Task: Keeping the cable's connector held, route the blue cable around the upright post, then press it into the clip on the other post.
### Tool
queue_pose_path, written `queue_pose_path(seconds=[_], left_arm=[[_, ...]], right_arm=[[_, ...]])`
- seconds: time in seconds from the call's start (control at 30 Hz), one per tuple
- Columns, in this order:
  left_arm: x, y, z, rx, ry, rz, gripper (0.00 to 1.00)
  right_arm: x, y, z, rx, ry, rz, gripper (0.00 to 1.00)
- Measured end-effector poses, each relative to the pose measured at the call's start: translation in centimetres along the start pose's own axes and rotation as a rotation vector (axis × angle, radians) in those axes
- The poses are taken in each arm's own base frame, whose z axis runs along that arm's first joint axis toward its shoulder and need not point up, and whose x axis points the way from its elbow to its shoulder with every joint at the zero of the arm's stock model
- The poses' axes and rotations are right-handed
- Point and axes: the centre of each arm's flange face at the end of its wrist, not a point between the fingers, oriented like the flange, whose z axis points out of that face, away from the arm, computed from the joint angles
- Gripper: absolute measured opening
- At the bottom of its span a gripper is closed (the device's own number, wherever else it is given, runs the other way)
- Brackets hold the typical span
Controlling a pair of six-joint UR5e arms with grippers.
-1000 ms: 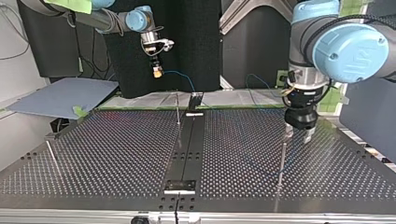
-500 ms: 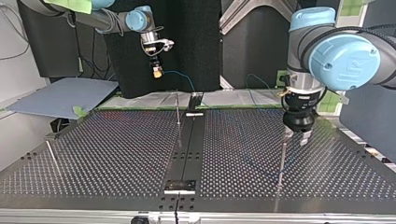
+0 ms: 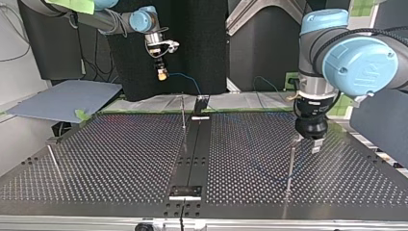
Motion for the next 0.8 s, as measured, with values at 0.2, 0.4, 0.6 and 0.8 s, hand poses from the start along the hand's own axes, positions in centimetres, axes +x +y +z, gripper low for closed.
queue_pose_path(seconds=[0.2,0.4,0.6,0.8], left_arm=[[-0.05,0.19,0.01,-0.016,-0.003,0.059,0.99],[-0.06,0.22,0.01,-0.019,-0.003,0.117,0.99],[-0.07,0.22,0.03,-0.019,-0.004,0.139,0.99],[-0.08,0.22,0.03,-0.019,-0.004,0.141,0.99]], right_arm=[[0.0,0.01,0.0,0.0,0.0,0.0,0.0],[0.0,0.01,0.0,0.0,0.0,-0.001,0.0],[0.0,0.0,0.0,0.0,0.0,-0.001,0.0],[0.01,0.0,0.01,0.0,0.001,0.0,0.0]])
